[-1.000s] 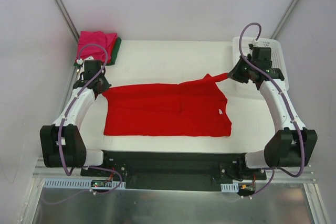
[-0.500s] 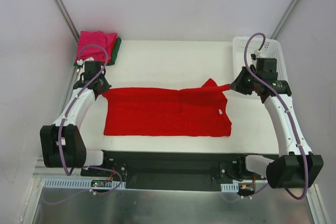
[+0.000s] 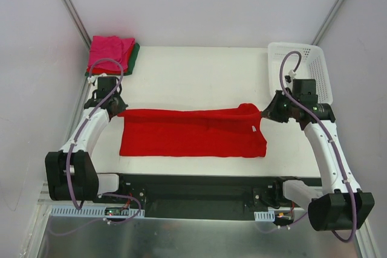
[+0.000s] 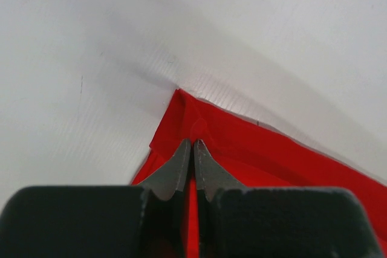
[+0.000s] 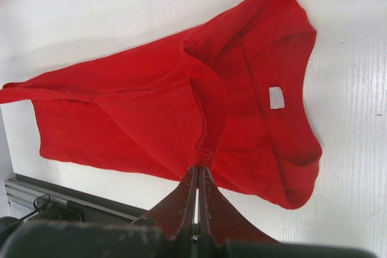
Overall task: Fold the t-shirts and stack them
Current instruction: Fold the other side of the tshirt into a rectangle
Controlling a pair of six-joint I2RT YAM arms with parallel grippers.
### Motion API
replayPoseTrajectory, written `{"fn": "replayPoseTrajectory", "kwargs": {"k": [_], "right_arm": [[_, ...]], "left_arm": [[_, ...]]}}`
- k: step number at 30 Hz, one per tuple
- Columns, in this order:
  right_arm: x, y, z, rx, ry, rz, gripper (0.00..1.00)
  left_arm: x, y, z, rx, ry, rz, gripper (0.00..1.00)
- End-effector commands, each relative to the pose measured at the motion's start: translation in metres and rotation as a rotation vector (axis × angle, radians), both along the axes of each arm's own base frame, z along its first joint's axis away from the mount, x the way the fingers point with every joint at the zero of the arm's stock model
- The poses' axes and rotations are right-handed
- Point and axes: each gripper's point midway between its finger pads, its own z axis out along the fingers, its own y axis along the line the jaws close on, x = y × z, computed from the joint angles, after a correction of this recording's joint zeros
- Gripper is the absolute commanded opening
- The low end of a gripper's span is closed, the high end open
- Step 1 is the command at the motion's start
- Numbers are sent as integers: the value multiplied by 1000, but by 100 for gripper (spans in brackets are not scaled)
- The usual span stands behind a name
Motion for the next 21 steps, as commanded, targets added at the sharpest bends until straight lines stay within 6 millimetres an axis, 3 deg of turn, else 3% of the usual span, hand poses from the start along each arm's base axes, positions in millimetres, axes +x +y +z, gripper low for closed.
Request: {"fn": "replayPoseTrajectory", "kwargs": {"k": [1, 13, 21], "right_arm": [[-16, 8, 2, 6, 9, 42, 1], [-34, 13, -11, -6, 54, 72, 1], [-36, 10, -12, -20, 56, 62, 1]], "left_arm": [[-14, -2, 4, -30, -17, 38, 0], [-40, -16, -2, -125, -29, 60, 0], [-50, -11, 0, -110, -40, 82, 0]]}}
